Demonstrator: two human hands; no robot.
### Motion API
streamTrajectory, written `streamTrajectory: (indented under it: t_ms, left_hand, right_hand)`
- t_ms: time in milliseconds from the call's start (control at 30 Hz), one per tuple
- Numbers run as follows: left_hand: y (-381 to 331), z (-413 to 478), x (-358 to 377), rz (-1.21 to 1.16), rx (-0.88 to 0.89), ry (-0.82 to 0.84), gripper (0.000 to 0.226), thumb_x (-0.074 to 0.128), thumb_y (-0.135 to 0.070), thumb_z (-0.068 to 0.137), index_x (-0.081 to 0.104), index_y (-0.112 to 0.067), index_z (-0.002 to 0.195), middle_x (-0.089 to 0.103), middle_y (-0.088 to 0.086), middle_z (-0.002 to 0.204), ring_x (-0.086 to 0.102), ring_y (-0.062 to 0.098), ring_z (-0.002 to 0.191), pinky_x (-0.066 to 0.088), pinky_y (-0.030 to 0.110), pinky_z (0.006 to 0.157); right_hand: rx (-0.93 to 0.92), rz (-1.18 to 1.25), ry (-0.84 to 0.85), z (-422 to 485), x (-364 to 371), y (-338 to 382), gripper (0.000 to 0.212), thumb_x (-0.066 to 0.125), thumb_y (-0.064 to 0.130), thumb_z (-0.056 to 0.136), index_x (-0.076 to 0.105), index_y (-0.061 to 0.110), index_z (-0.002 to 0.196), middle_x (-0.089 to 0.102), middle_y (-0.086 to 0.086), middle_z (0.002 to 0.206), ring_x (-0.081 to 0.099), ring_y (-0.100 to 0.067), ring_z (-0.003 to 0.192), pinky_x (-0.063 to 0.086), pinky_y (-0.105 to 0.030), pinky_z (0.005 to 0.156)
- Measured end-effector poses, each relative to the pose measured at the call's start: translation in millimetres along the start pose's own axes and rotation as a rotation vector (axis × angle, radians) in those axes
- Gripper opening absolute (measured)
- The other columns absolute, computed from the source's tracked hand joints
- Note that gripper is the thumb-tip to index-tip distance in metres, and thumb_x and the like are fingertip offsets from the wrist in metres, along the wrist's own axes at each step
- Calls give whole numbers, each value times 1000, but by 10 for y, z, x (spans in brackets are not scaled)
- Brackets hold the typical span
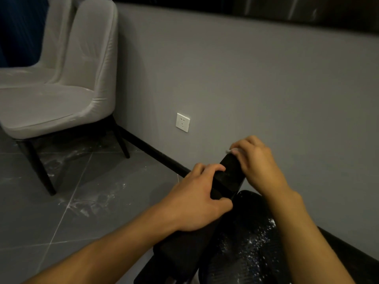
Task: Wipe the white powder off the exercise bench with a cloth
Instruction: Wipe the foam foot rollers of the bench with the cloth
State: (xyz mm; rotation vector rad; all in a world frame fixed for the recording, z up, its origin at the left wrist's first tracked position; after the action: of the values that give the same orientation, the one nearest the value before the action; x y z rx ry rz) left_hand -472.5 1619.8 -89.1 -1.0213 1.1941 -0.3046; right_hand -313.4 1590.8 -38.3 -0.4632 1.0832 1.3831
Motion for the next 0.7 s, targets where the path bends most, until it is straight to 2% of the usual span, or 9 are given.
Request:
streamTrajectory:
  t_ms: [100, 167, 233, 333, 433, 533, 633, 700]
  left_hand:
    - [-4, 6, 4, 3, 2, -5, 81, 51, -66, 63, 28, -51, 139, 36, -16, 129, 52, 13, 116, 51, 39, 99]
    - [-10, 15, -6, -1, 1, -5, 81, 51, -66, 62, 29, -51, 139, 37, -17, 128, 52, 11, 114, 51, 37, 98]
    - [-20, 3, -3, -6, -7, 8, 80, 52, -65, 64, 29, -51, 139, 37, -18, 127, 54, 11, 110, 53, 37, 95]
    - [-21, -18, -6, 6, -5, 4, 79, 52, -65, 65, 28, -51, 139, 37, -16, 130, 53, 12, 114, 52, 37, 98]
    - [-18, -8, -1, 21, -8, -7, 80, 51, -66, 63, 28, -51, 138, 36, -14, 132, 52, 14, 117, 51, 38, 99]
    - [2, 1, 4, 14, -3, -11, 80, 52, -66, 64, 29, -51, 139, 37, -15, 133, 52, 13, 118, 50, 39, 100]
    - [-5, 11, 5, 18, 13, -21, 80, 52, -65, 66, 30, -50, 141, 39, -16, 132, 51, 11, 119, 49, 39, 102]
    - [-17, 8, 6, 21, 12, -15, 80, 52, -66, 66, 30, -50, 142, 38, -17, 131, 51, 10, 118, 50, 38, 101]
  right_hand:
    - [-59, 64, -43, -139, -63, 0, 13, 59, 17, 99, 71, 16, 103, 58, 0, 100, 54, -10, 87, 37, -9, 80]
    - [15, 58, -112, -56, -76, -197, 14, 58, 20, 100, 71, 15, 105, 60, -4, 100, 57, -16, 87, 40, -15, 80]
    - [195, 66, -192, -6, -93, -426, 19, 54, 23, 103, 70, 15, 111, 60, -9, 104, 59, -25, 91, 43, -26, 78]
    - [292, 113, -222, -85, -55, -399, 22, 52, 22, 104, 69, 12, 114, 58, -10, 106, 59, -27, 95, 36, -21, 77]
    - [167, 138, -187, -281, -61, -110, 17, 56, 20, 101, 70, 17, 110, 57, -2, 104, 58, -15, 91, 39, -14, 79]
    - [38, 219, -112, -460, -116, 131, 16, 57, 19, 99, 70, 23, 109, 57, 7, 106, 57, 1, 97, 40, -5, 84]
    - [-101, 250, 23, -493, -150, 291, 15, 62, 15, 97, 69, 22, 108, 58, 8, 105, 58, 1, 100, 40, -6, 85]
    - [-125, 158, 94, -349, -118, 271, 15, 64, 17, 96, 70, 21, 110, 56, 5, 105, 56, -3, 95, 37, -8, 81]
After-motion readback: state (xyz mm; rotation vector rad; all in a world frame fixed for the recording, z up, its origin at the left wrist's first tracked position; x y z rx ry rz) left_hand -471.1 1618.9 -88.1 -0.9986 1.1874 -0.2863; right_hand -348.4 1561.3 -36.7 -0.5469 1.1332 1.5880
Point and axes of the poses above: each hand's wrist, its own z-axis towards the middle knuckle, its own x-axis out of the palm, y = z × x, the point moved 9 cm from there along z, towards the middle knuckle
